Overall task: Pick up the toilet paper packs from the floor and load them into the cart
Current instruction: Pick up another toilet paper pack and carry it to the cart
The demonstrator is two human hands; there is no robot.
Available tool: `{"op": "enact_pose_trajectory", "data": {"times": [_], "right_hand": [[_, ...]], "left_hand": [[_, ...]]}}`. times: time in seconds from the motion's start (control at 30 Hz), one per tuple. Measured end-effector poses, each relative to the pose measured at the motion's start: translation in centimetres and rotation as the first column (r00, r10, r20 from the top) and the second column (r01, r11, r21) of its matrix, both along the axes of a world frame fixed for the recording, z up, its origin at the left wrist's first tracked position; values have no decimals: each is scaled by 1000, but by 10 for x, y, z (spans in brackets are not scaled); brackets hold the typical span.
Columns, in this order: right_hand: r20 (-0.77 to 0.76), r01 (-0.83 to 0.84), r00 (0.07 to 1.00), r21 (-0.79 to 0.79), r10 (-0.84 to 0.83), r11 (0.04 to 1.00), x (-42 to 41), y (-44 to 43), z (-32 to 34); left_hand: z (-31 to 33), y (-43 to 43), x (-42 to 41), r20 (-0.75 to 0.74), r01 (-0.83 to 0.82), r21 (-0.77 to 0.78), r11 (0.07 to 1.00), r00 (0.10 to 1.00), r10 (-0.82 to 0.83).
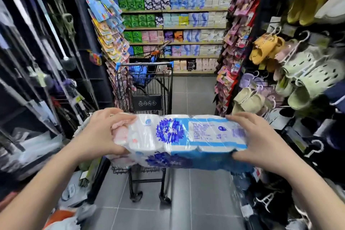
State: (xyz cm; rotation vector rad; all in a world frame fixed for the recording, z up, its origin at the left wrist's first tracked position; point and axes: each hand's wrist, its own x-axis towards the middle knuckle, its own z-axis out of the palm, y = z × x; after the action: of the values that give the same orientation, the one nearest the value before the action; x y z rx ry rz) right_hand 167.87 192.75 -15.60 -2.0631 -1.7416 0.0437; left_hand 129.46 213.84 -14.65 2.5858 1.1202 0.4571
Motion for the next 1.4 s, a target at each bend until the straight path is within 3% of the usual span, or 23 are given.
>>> {"op": "enact_pose_trajectory", "data": {"times": [0.23,0.53,0.83,1.1,1.4], "right_hand": [[12,-61,998,-59,62,996,42,100,-5],[115,-169,976,-132,185,977,83,299,12],[126,-310,931,-219,342,925,84,455,7],[93,-508,831,-272,548,817,65,581,-13],[63,-756,580,-331,813,565,34,758,-76]], "left_hand": [[-23,86,32,34,-45,-22,999,998,45],[-53,227,50,126,-184,-30,982,974,187],[-68,301,44,159,-355,-122,927,915,371],[-99,313,31,175,-587,-166,792,773,609],[-132,327,51,108,-842,-213,495,483,869]]}}
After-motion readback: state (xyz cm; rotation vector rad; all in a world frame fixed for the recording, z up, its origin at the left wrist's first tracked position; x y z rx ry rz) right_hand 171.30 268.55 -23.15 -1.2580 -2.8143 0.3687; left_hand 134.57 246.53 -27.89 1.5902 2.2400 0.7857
